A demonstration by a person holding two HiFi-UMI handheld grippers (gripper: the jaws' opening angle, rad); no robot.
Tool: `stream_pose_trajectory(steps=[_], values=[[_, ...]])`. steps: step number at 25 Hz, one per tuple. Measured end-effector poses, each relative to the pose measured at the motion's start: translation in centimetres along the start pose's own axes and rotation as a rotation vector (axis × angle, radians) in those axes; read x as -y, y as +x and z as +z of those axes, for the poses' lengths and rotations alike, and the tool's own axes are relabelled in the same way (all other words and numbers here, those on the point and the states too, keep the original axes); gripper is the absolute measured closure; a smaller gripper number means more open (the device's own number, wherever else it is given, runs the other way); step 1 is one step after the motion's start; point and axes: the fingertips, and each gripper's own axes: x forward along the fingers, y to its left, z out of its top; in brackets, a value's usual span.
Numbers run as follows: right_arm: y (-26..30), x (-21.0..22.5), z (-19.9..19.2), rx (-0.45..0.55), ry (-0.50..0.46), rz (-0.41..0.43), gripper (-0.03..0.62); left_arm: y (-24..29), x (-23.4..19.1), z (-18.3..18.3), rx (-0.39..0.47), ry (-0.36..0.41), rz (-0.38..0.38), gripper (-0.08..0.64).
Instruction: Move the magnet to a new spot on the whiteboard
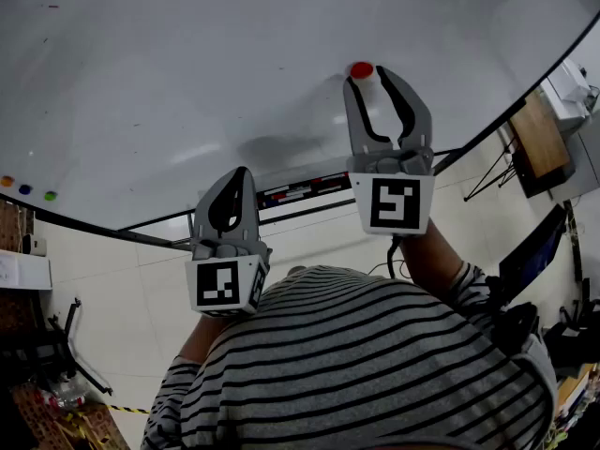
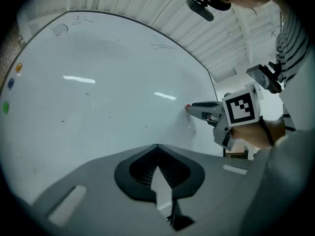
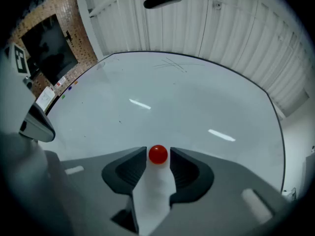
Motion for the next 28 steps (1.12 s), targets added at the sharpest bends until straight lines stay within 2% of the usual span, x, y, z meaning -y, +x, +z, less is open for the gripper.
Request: stream_pose_trajectory(steps=[6, 9, 13, 17, 22, 25, 28], values=[[0.6, 0.2, -0.3, 0.015, 0.026, -0.019, 0.479, 0.2, -0.8, -1.2, -0.045, -0.023, 0.004, 0.545], [0.6, 0.3, -0.6, 0.007, 0.034, -0.021, 0.469, -0.1, -0.6, -1.2, -0.035, -0.017, 0.001, 0.543], [-0.5, 0.5, 0.0, 0.024, 0.098, -0.011, 0.469, -1.0, -0.3, -1.0, -0.026, -0.013, 0.02, 0.544], [-4.6, 0.8, 1.6, 0.052, 0.153, 0.021, 0.469, -2.7, 1.0, -1.0, -0.028, -0.014, 0.046, 0.543], [-10.9, 2.1, 3.0, 0.064, 0.207, 0.07, 0.469, -5.3, 5.2, 0.2, -0.003, -0.002, 0.05, 0.544], [-14.2, 3.1, 2.9, 0.052, 0.235, 0.089, 0.469, -6.5, 7.7, 0.9, 0.026, 0.025, 0.052, 0.544], [-17.1, 3.6, 2.4, 0.029, 0.271, 0.114, 0.469, -7.7, 10.0, 1.9, 0.057, 0.021, 0.059, 0.543]])
